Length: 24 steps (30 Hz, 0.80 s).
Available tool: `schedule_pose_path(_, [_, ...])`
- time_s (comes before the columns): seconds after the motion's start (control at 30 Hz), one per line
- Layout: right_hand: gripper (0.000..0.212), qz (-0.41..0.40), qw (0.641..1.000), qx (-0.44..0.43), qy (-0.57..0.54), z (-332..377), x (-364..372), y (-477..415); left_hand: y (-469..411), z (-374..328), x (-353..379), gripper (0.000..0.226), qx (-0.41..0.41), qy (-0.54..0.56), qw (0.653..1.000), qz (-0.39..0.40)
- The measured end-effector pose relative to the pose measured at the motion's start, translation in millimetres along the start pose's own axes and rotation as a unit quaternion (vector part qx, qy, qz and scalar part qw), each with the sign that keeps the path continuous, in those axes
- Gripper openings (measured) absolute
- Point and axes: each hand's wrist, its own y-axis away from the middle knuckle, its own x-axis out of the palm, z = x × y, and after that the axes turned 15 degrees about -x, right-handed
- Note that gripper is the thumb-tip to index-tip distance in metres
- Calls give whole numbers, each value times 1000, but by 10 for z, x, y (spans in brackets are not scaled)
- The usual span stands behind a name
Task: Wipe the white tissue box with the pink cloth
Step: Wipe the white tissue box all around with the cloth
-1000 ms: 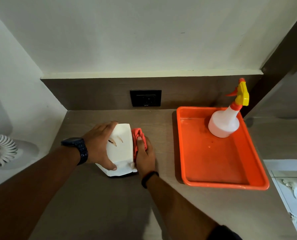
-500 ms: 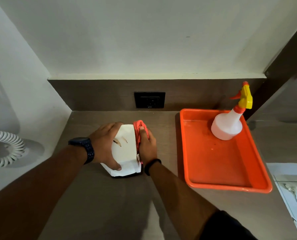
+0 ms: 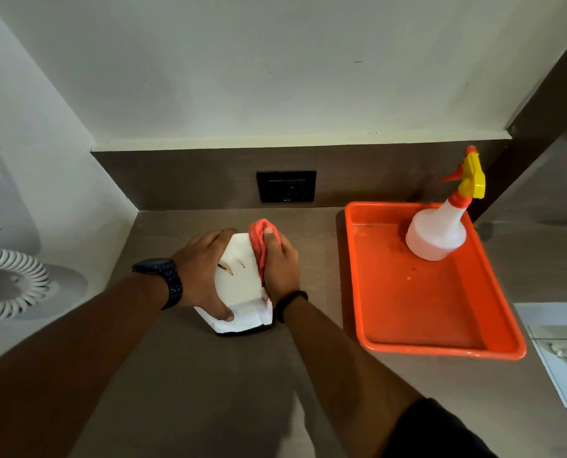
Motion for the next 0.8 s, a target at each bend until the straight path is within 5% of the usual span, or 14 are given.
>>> schedule_pose_path(0.17, [46, -9, 998, 66, 1, -140, -101, 219, 13, -10, -1, 149, -9, -10, 1000, 9])
schedule_pose_path(0.57, [26, 16, 999, -37, 26, 87, -9, 65, 9, -4, -31, 144, -3, 11, 1000, 14])
schedule_pose_path(0.8, [51, -21, 998, 64, 3, -54, -59, 219, 17, -22, -17, 146, -8, -8, 1000, 10])
